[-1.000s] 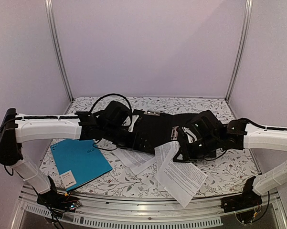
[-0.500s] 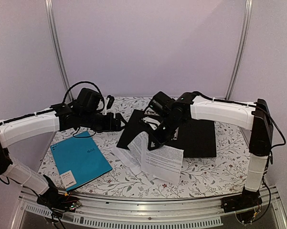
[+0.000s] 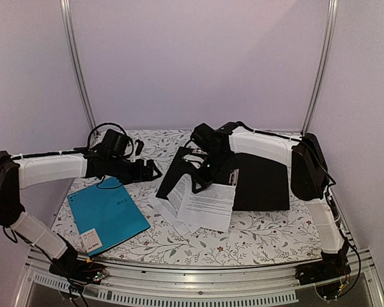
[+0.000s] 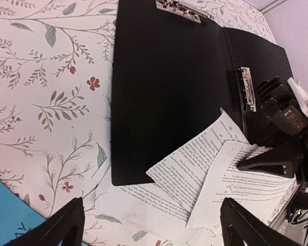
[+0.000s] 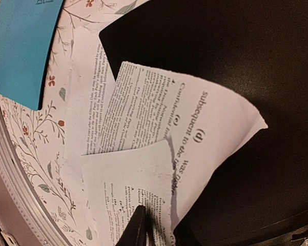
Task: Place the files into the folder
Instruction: Pick up the file from the center of the board.
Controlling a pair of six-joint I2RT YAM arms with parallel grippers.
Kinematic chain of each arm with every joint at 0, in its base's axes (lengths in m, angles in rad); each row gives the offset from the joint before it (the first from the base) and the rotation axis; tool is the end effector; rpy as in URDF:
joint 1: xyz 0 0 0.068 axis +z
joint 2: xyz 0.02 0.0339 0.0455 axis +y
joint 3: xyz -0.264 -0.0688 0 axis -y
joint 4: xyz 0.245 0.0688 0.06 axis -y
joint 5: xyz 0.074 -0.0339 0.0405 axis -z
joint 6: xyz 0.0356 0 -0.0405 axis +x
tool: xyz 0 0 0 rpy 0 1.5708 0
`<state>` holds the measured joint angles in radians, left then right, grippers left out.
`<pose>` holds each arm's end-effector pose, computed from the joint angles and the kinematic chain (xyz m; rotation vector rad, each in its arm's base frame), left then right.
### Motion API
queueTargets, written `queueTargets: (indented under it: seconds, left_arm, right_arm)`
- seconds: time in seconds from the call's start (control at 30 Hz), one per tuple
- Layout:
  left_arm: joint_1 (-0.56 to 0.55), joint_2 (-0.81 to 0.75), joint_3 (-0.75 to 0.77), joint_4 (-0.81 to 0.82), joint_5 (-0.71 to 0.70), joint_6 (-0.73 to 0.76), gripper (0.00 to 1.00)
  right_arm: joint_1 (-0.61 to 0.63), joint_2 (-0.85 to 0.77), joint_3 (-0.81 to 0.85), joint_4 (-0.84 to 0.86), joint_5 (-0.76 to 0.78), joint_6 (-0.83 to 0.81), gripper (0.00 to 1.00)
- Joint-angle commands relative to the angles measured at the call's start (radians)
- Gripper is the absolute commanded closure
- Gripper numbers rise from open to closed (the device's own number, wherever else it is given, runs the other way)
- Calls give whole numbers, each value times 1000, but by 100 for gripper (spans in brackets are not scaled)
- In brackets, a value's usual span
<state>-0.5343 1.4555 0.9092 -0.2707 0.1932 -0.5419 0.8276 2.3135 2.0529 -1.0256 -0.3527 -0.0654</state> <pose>0.2588 -0.1610 0.2203 0.0862 2.4962 -0.7140 0.3163 0.3624 0.1997 -1.3377 2.6203 0.6432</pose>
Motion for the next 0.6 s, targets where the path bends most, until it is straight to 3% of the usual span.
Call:
queueTargets:
  seconds: [0.0, 0.2, 0.57]
  left_arm:
    - [51, 97, -7, 120, 71, 25, 8]
    - [61, 228, 69, 131, 113, 34, 7]
    - [79, 311, 124, 150, 175, 44, 6]
  right_arm:
    - [-15, 40, 73, -32, 10, -66, 82]
    - [-16, 72, 118, 15, 37, -24, 68]
    - [-33, 87, 89, 91, 154, 112, 48]
